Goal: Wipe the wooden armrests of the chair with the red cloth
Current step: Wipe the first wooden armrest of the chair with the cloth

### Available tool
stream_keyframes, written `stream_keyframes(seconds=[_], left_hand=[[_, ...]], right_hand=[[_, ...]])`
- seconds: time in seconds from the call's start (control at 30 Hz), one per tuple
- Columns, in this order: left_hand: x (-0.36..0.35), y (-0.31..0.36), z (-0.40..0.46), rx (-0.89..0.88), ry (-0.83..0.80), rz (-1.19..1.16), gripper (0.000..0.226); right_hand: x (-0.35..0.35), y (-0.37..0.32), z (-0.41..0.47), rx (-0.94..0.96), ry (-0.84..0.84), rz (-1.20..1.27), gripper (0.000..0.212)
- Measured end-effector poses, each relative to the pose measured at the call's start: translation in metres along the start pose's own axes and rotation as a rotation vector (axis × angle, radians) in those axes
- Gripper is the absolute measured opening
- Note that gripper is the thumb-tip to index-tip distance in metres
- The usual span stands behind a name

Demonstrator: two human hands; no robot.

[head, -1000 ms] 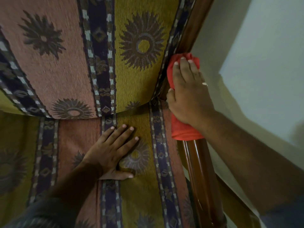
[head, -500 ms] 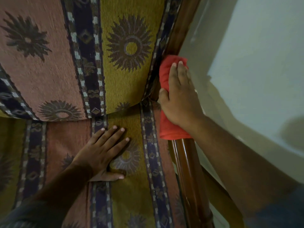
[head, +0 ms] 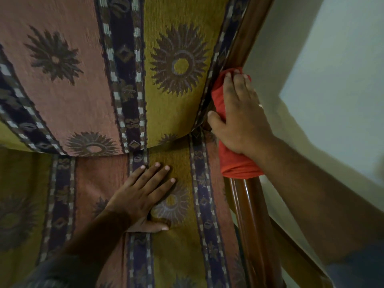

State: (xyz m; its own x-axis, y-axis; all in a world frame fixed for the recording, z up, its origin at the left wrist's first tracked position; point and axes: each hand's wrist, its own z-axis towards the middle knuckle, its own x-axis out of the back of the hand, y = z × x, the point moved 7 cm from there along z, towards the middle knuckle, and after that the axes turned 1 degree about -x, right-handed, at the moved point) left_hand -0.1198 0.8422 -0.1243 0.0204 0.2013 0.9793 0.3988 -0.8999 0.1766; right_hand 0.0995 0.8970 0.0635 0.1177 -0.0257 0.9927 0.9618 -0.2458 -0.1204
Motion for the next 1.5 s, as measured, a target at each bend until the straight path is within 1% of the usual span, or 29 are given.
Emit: stream_keyframes(seconds=[0.1,0.2,0.3,0.43,0.53,0.7,0.83,0.9,0.97,1.07,1.17,1.27,1.5], left_hand=[[0.001,0.001,0.000,-0.014,0.004,0.003,0.115],[0.001,-0.001,-0.001,-0.008,0.010,0.013,0.113],[0.000,-0.001,-0.001,-0.004,0.011,0.009,0.112],[0.000,-0.001,-0.001,-0.009,0.021,0.018,0.111],[-0.001,-0.001,-0.001,-0.004,0.017,0.029,0.111],[-0.001,0.000,-0.002,0.003,0.011,0.062,0.113],[-0.001,-0.002,-0.002,0.008,0.003,0.078,0.114],[-0.002,-0.002,-0.003,0.012,0.011,0.081,0.113],[-0.002,-0.002,-0.004,0.011,0.018,0.080,0.113],[-0.002,-0.002,-0.003,0.009,0.024,0.091,0.113],[-0.004,-0.001,-0.003,0.015,0.017,0.111,0.114],[0.000,-0.003,-0.002,0.030,0.004,0.128,0.114],[0.004,0.000,-0.005,0.061,-0.014,0.161,0.115]], right_hand=[[-0.003,0.005,-0.015,-0.053,0.005,0.064,0.076],[-0.007,0.006,-0.042,-0.046,-0.027,0.096,0.079],[-0.008,0.004,-0.050,-0.014,-0.047,-0.003,0.085],[-0.007,-0.009,-0.036,0.099,-0.059,-0.174,0.097],[-0.007,-0.008,-0.035,0.119,-0.058,-0.181,0.100],[-0.006,-0.004,-0.041,0.070,-0.030,-0.051,0.097],[-0.009,0.001,-0.079,0.053,-0.050,0.033,0.087],[-0.014,0.001,-0.102,0.078,-0.061,0.044,0.082],[-0.017,0.003,-0.107,0.082,-0.078,0.061,0.081],[-0.017,0.002,-0.093,0.080,-0.097,0.018,0.083],[-0.016,-0.001,-0.085,0.074,-0.083,-0.069,0.076],[-0.016,-0.004,-0.079,0.067,-0.044,-0.098,0.074],[-0.016,0.001,-0.119,0.050,-0.010,0.047,0.068]])
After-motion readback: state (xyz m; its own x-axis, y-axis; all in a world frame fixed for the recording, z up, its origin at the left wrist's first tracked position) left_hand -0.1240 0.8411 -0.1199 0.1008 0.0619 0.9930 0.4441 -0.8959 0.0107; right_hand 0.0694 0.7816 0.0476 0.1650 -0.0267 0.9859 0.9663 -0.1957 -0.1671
